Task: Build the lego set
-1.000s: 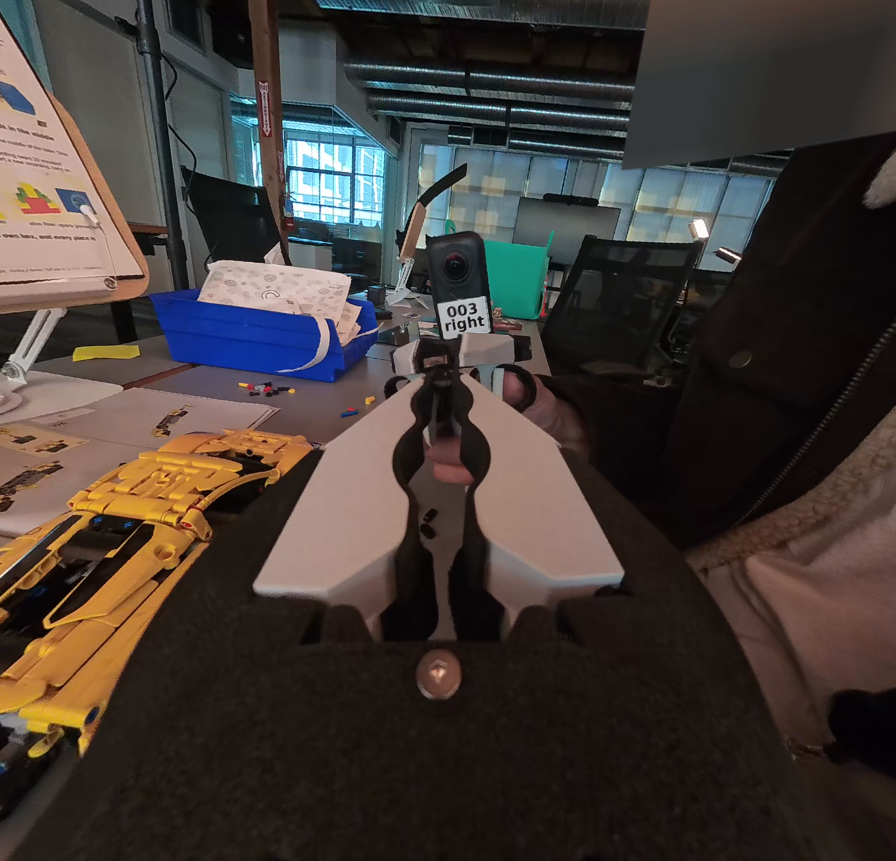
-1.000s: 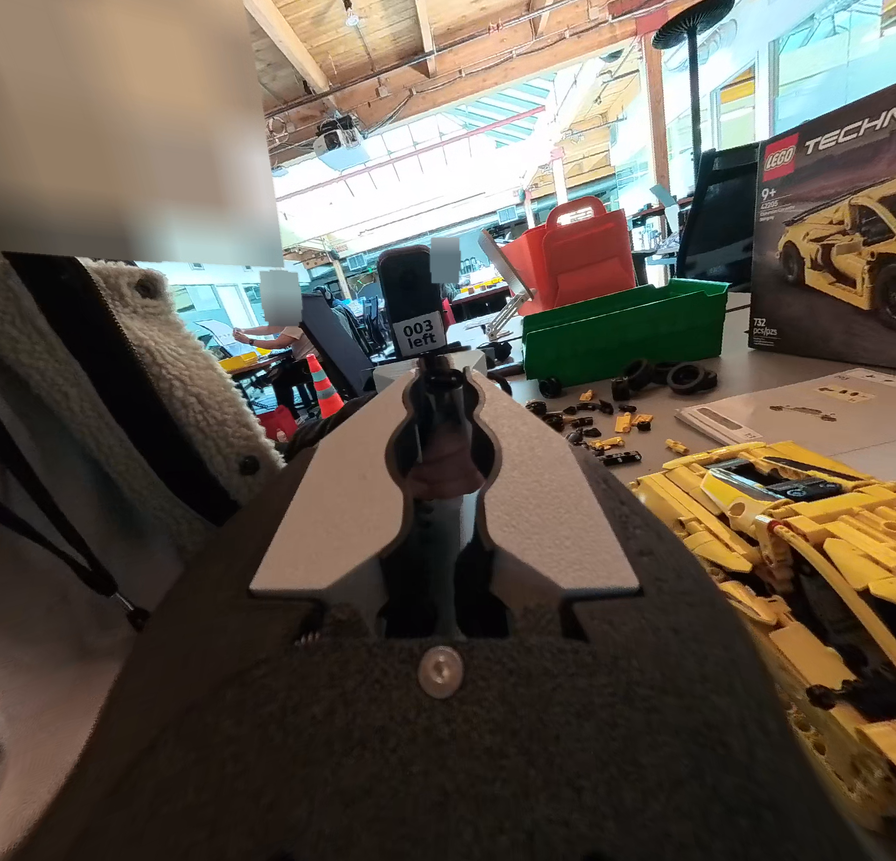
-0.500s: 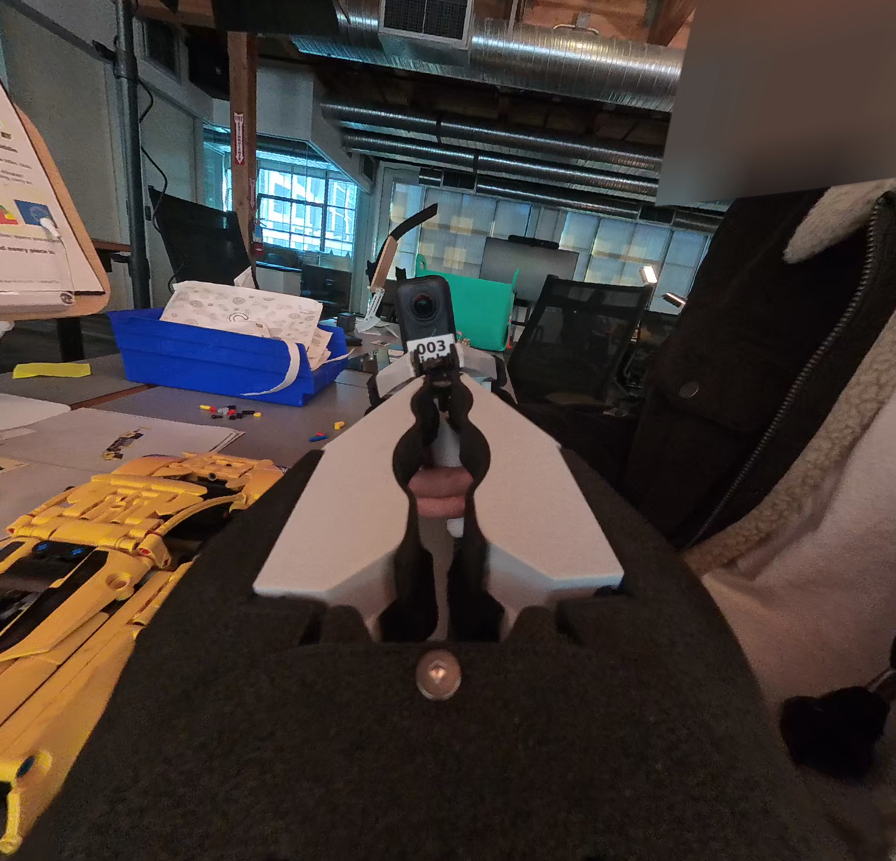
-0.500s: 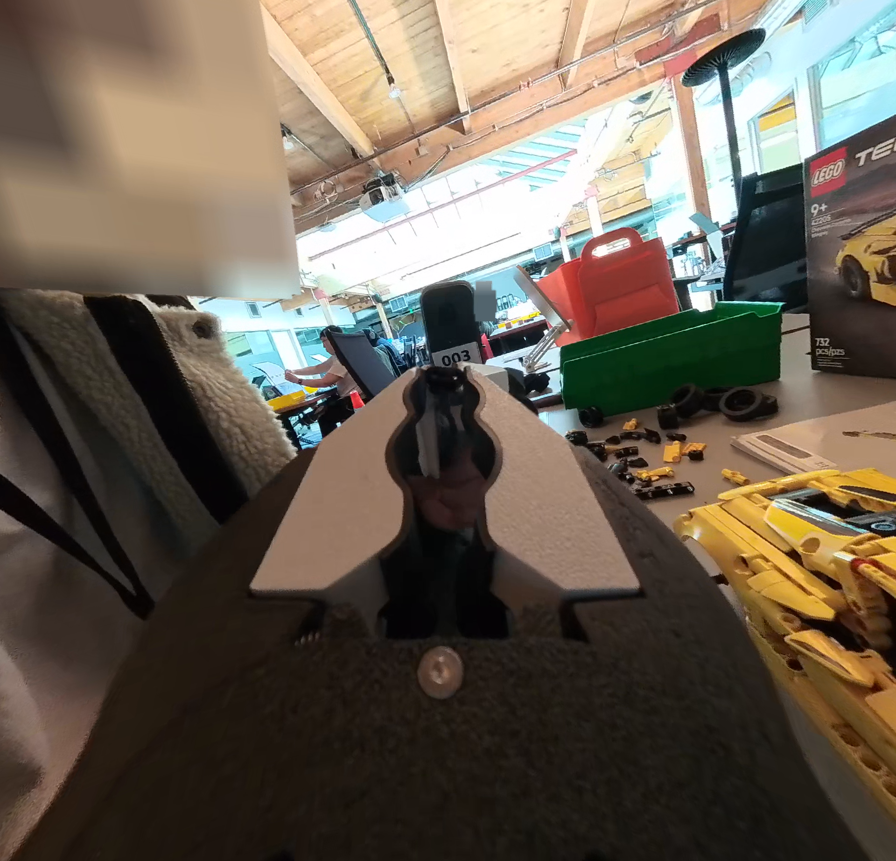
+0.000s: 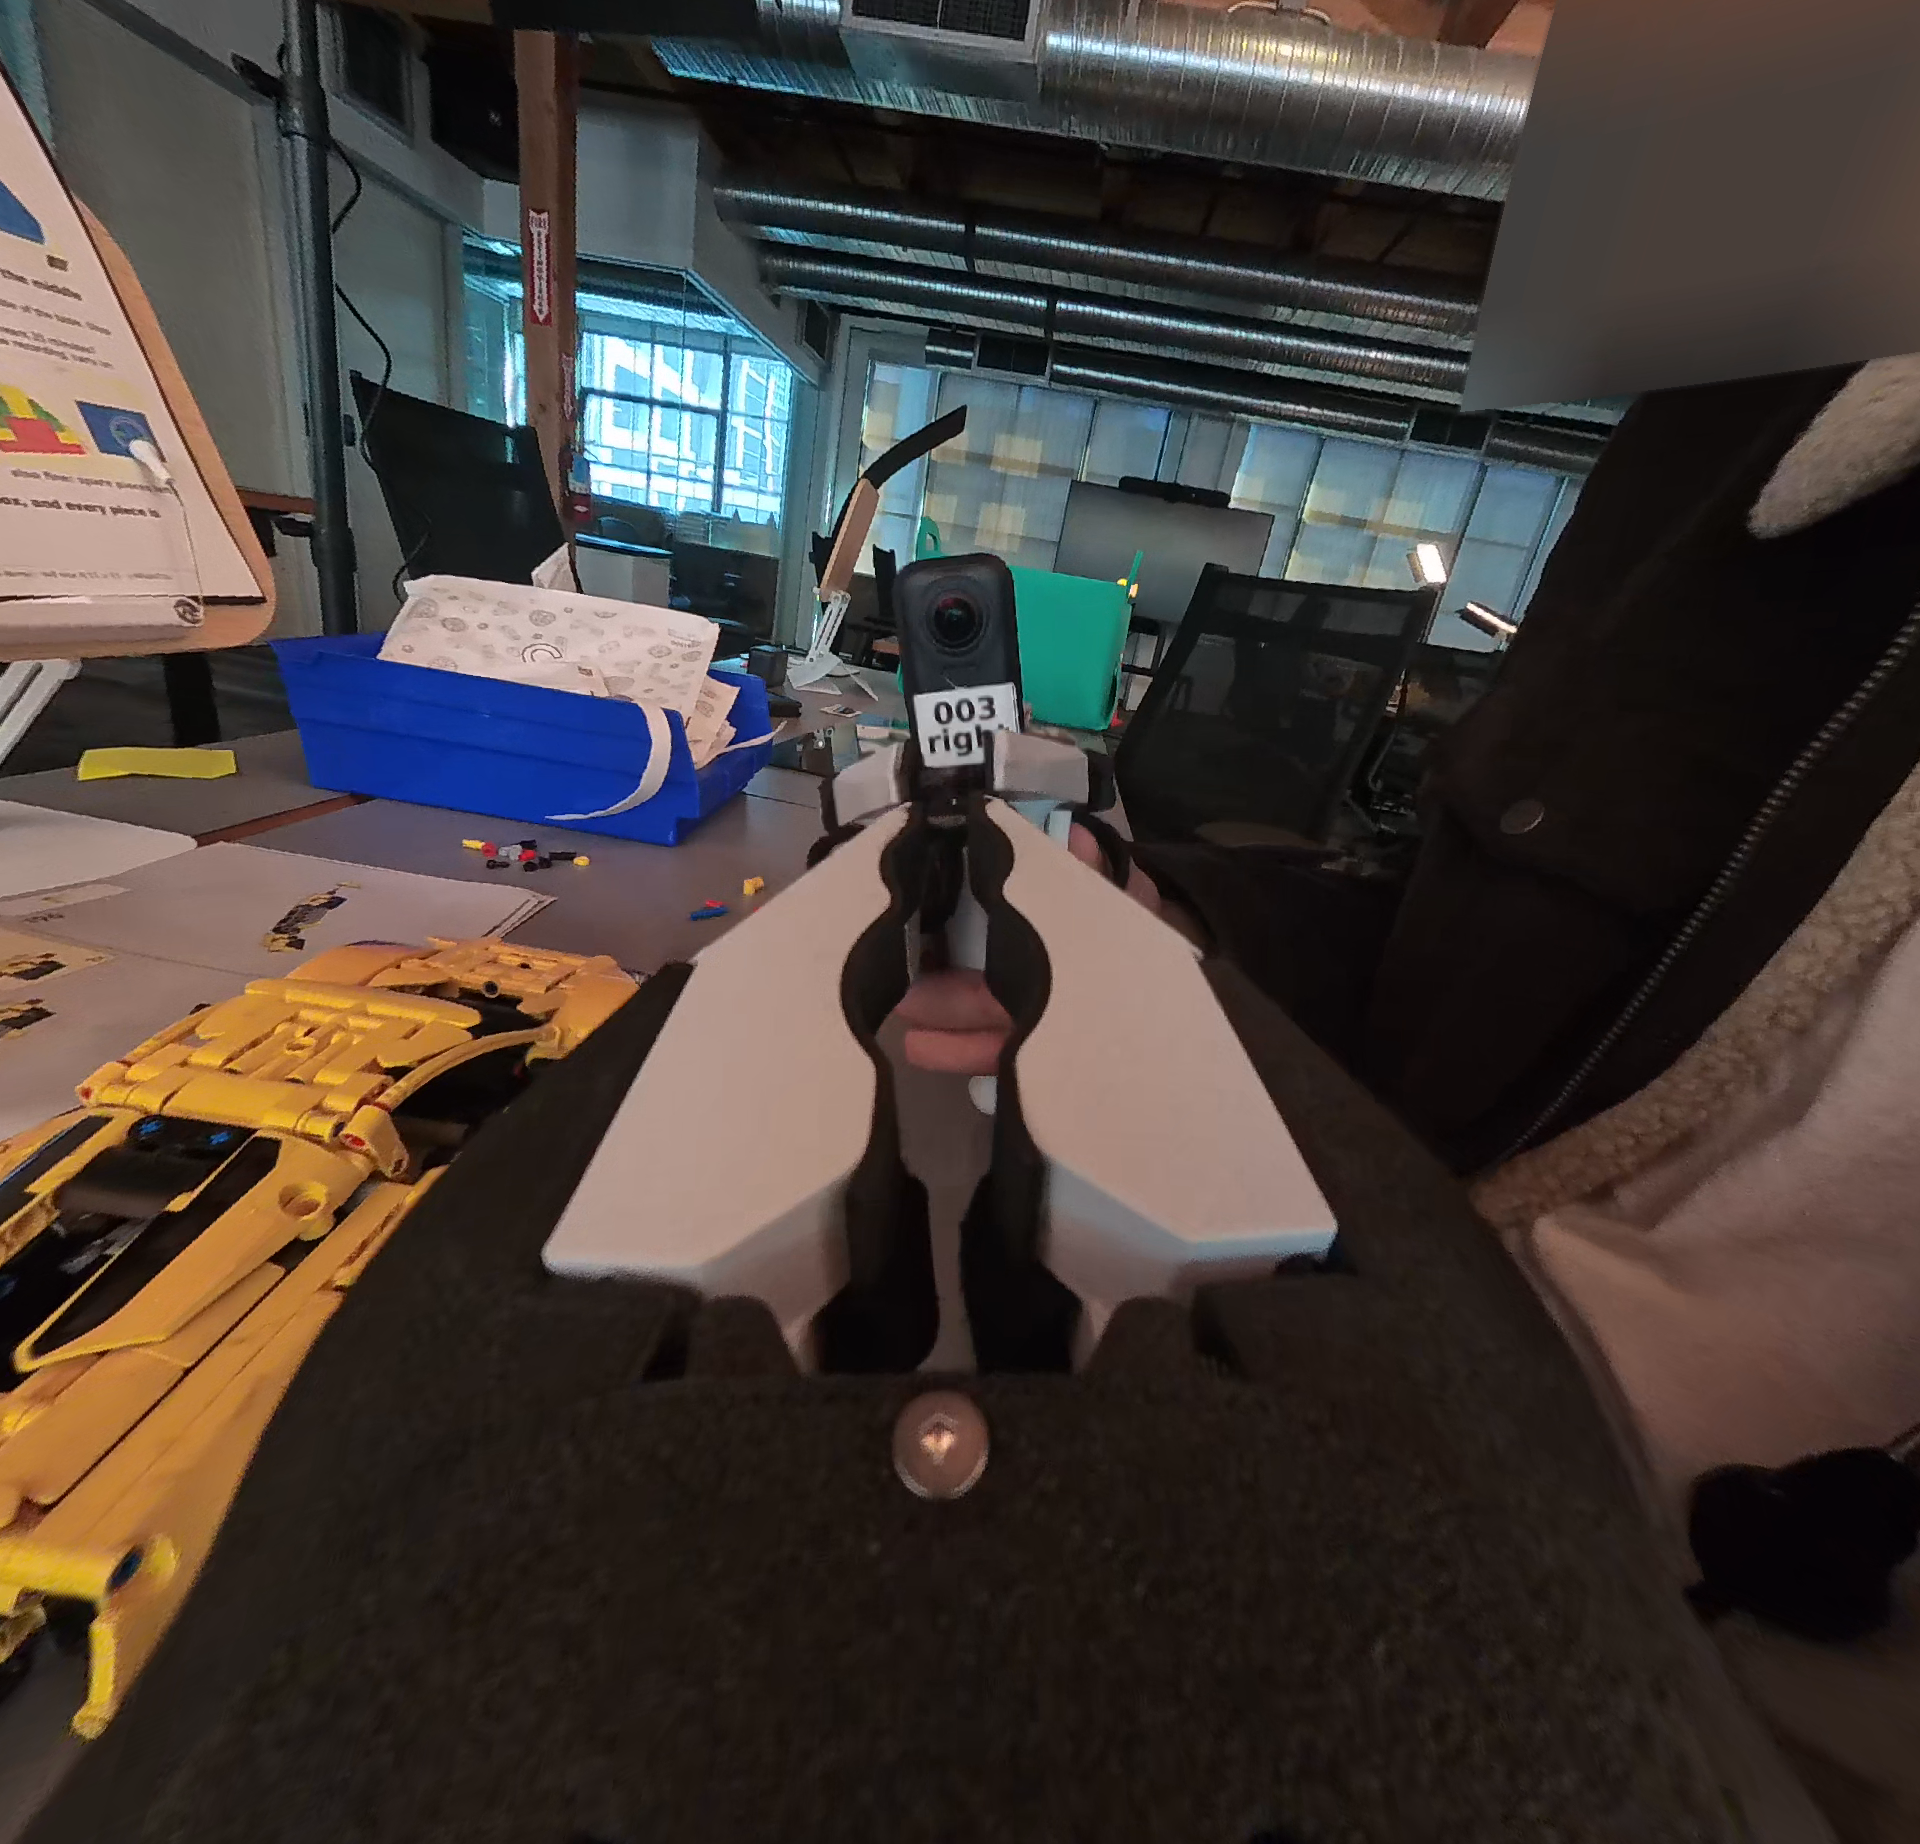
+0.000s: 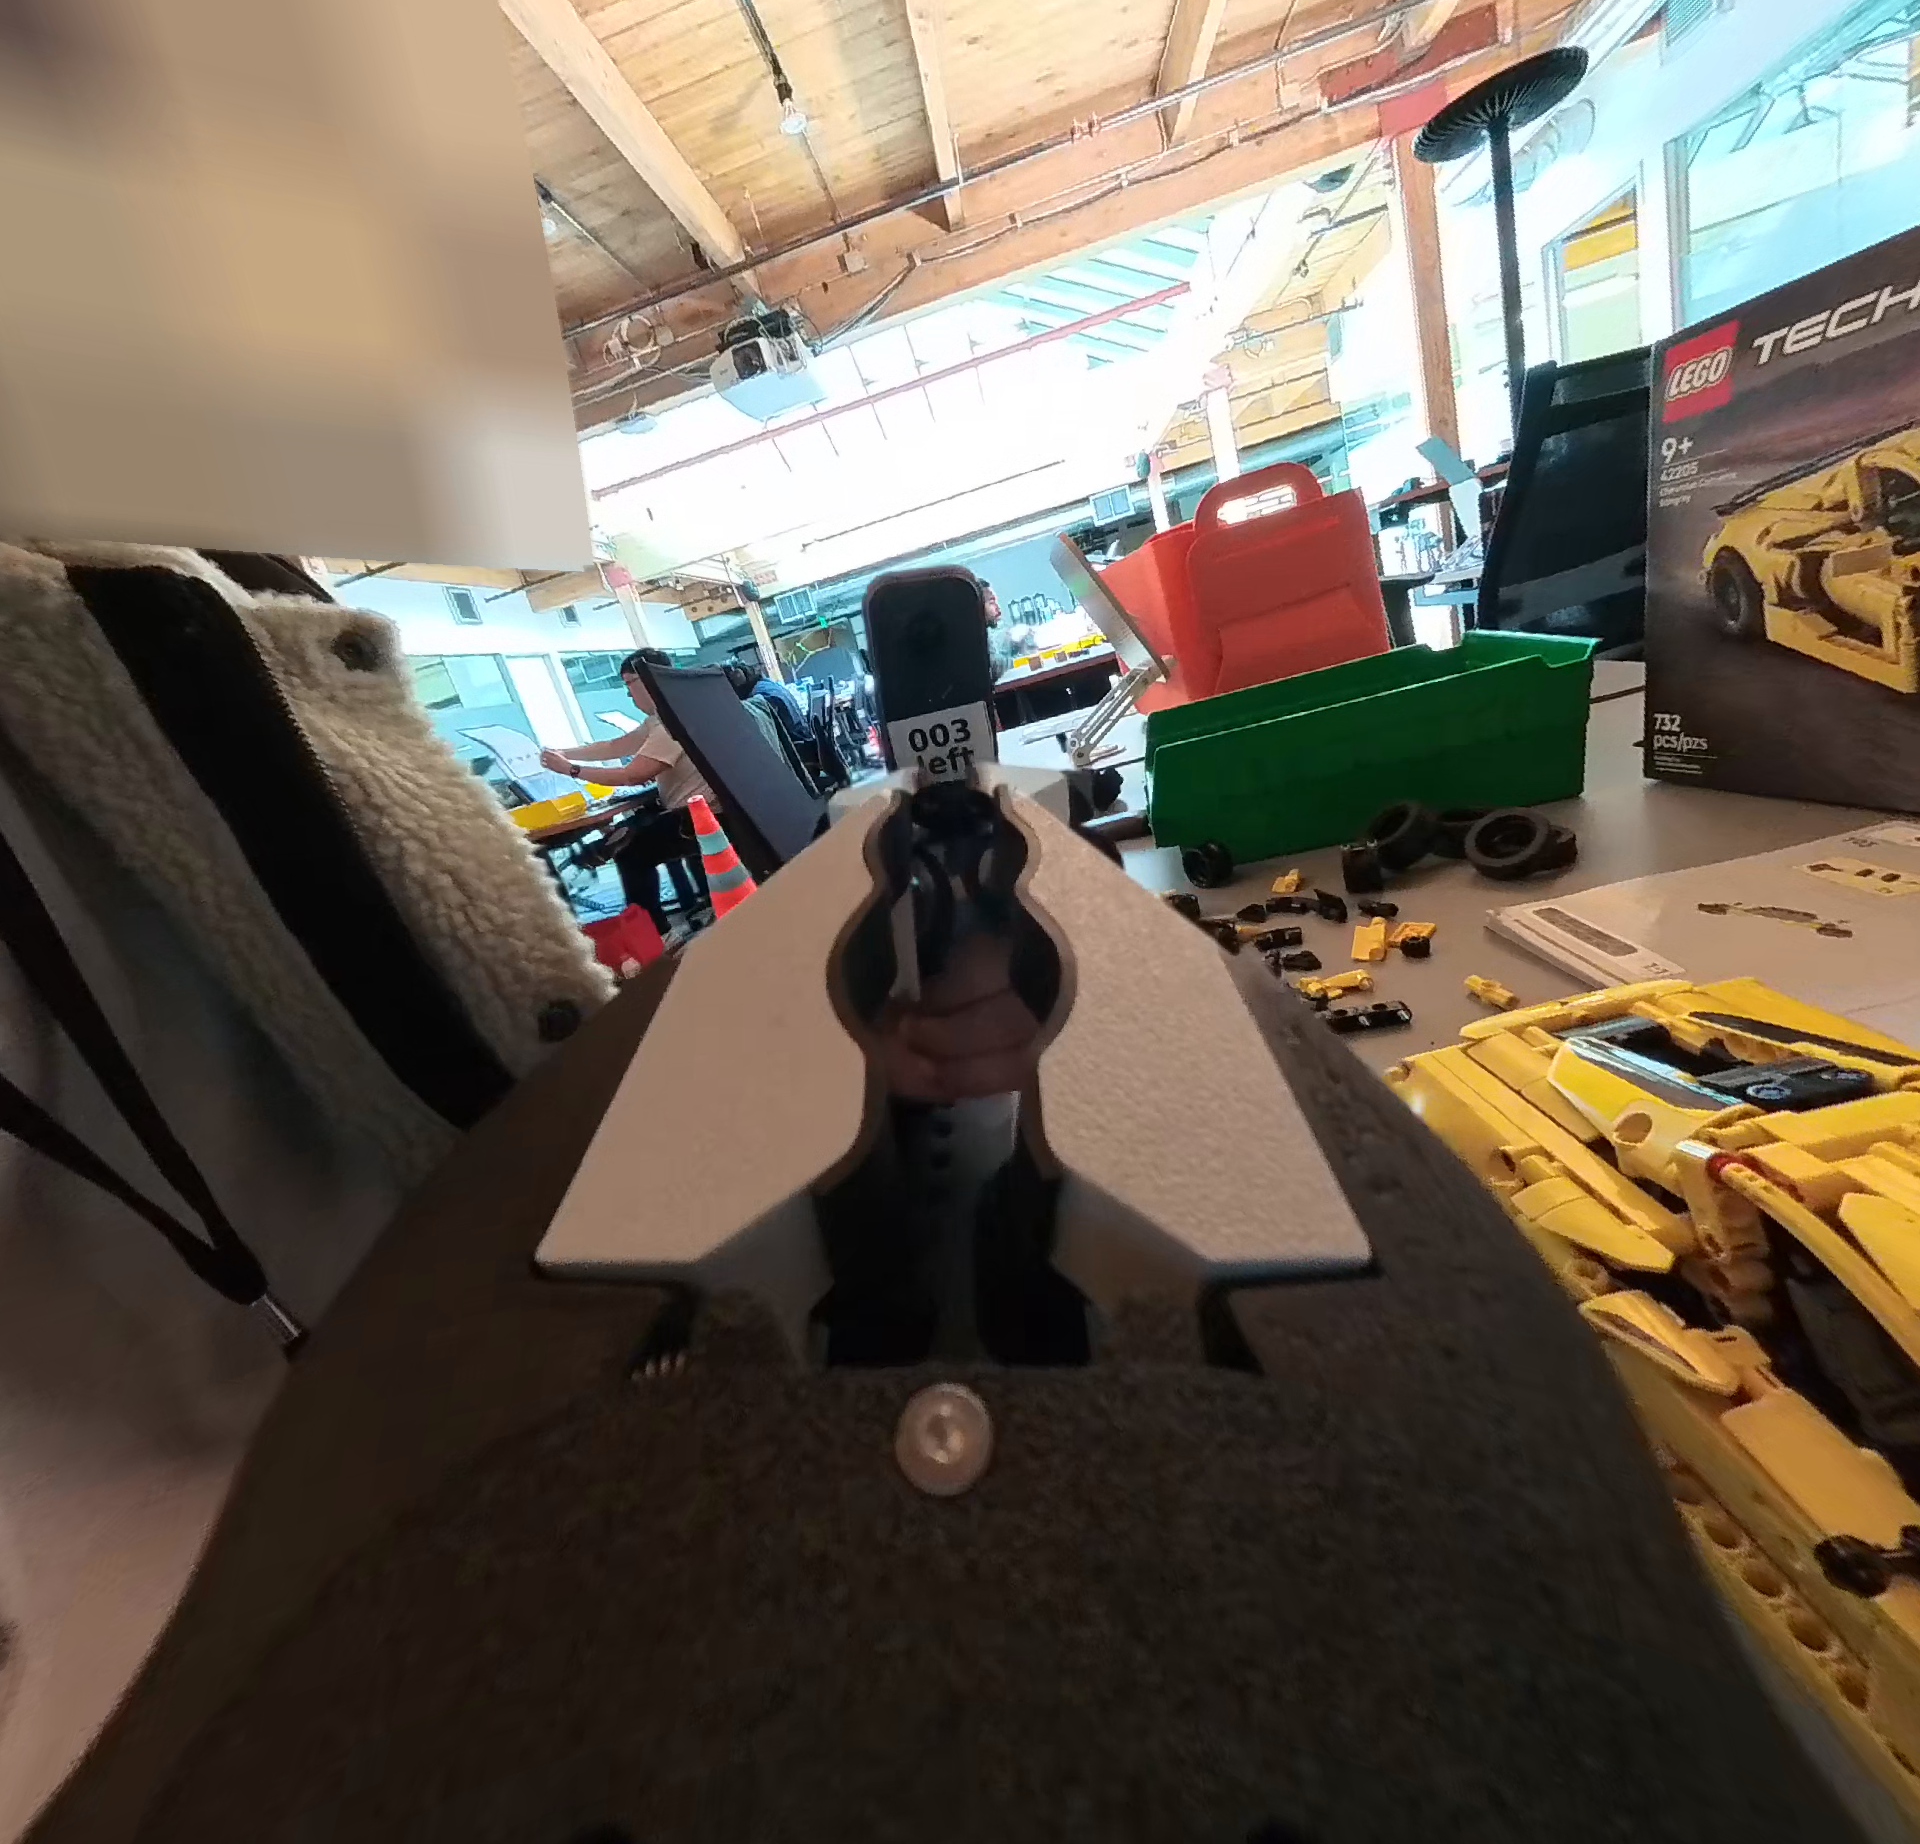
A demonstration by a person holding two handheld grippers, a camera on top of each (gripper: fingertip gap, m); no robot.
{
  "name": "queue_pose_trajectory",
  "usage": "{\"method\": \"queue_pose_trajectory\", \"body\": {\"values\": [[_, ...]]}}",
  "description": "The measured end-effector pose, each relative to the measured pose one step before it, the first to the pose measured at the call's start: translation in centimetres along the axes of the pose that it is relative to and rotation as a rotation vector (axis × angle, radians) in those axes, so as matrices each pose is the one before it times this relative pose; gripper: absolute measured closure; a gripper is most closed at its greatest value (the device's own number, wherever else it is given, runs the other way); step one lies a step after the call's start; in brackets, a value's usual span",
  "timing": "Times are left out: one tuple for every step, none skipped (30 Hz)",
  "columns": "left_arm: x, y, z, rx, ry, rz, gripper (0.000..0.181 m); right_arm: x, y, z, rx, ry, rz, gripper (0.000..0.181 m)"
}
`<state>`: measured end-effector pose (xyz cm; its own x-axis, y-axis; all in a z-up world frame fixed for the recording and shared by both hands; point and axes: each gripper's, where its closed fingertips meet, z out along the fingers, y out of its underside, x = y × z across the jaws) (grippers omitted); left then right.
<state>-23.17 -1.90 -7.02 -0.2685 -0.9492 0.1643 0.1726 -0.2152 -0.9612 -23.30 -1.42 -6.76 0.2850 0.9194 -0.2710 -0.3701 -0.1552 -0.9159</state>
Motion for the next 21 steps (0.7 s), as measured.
{"method": "queue_pose_trajectory", "body": {"values": [[0.03,0.086,0.067,-0.0045,-0.0005,0.0041,0.174,-0.106,-0.044,0.071,0.0046,-0.0061,0.0044,0.167],[0.003,-0.01,0.003,-0.0002,-0.0017,0.0024,0.174,-0.072,0.031,0.042,-0.0032,-0.0041,-0.0019,0.167],[-0.041,0.008,-0.028,-0.0015,-0.0027,0.0014,0.174,0.053,0.012,-0.002,-0.001,0.0035,-0.0041,0.167],[-0.018,0.005,-0.023,-0.0011,-0.0017,0.0015,0.174,0.038,0.027,0.006,-0.0006,0.0017,0.0009,0.167],[0.004,0.008,-0.008,-0.0002,0.0009,-0.0016,0.174,-0.022,0.008,0.021,0.0005,-0.0027,0.0034,0.167],[-0.02,0.033,-0.007,-0.0015,0.0006,-0.0039,0.174,0.024,0.045,-0.016,-0.0013,-0.0004,0.003,0.167],[-0.04,0.048,-0.004,-0.003,-0.0006,-0.0022,0.174,0.051,0.049,-0.025,-0.002,0.0014,-0.0004,0.167],[-0.002,0.042,-0.011,-0.0032,0.0011,-0.0023,0.174,0.016,0.056,-0.017,-0.0038,0.0013,-0.0047,0.167],[-0.018,0.077,-0.036,-0.005,0.0018,-0.0046,0.174,-0.003,0.095,-0.008,-0.0072,0.0015,-0.0084,0.167],[-0.046,0.114,-0.011,-0.0071,-0.0001,-0.0046,0.175,0.074,0.128,-0.044,-0.0103,0.0049,-0.0103,0.167],[-0.034,0.098,-0.009,-0.0059,0.0003,-0.0037,0.175,0.05,0.117,-0.057,-0.0087,0.0032,-0.0088,0.167],[0.024,0.034,-0.001,-0.0013,0.0025,-0.0038,0.175,-0.006,0.061,-0.026,-0.0041,0.0003,-0.0063,0.167],[0.055,-0.079,-0.02,0.0055,0.0054,-0.0055,0.175,-0.066,-0.026,0.036,0.0049,-0.0007,-0.0035,0.167],[0.09,-0.175,-0.036,0.0113,0.0078,-0.0077,0.175,-0.097,-0.128,0.09,0.0135,-0.002,-0.0011,0.167],[0.128,-0.296,-0.025,0.0196,0.01,-0.0101,0.175,-0.12,-0.202,0.132,0.0178,-0.0042,0.0016,0.167],[0.193,-0.479,-0.04,0.0313,0.0161,-0.0151,0.175,-0.208,-0.397,0.257,0.0339,-0.0129,0.0167,0.167],[0.236,-0.546,-0.073,0.0341,0.0206,-0.0201,0.175,-0.292,-0.452,0.358,0.0359,-0.021,0.0258,0.167],[0.165,-0.425,-0.062,0.0277,0.0181,-0.0229,0.175,-0.187,-0.31,0.334,0.0243,-0.0123,0.0143,0.167],[0.137,-0.305,-0.033,0.0233,0.0161,-0.0254,0.175,-0.111,-0.19,0.221,0.0179,-0.0005,-0.0088,0.167],[0.2,-0.265,0.041,0.0243,0.0172,-0.0243,0.175,-0.172,-0.21,0.164,0.0162,0.0008,-0.0144,0.168],[0.255,-0.238,0.121,0.0252,0.0177,-0.0197,0.175,-0.234,-0.264,0.147,0.0145,0.0021,-0.0317,0.168]]}}
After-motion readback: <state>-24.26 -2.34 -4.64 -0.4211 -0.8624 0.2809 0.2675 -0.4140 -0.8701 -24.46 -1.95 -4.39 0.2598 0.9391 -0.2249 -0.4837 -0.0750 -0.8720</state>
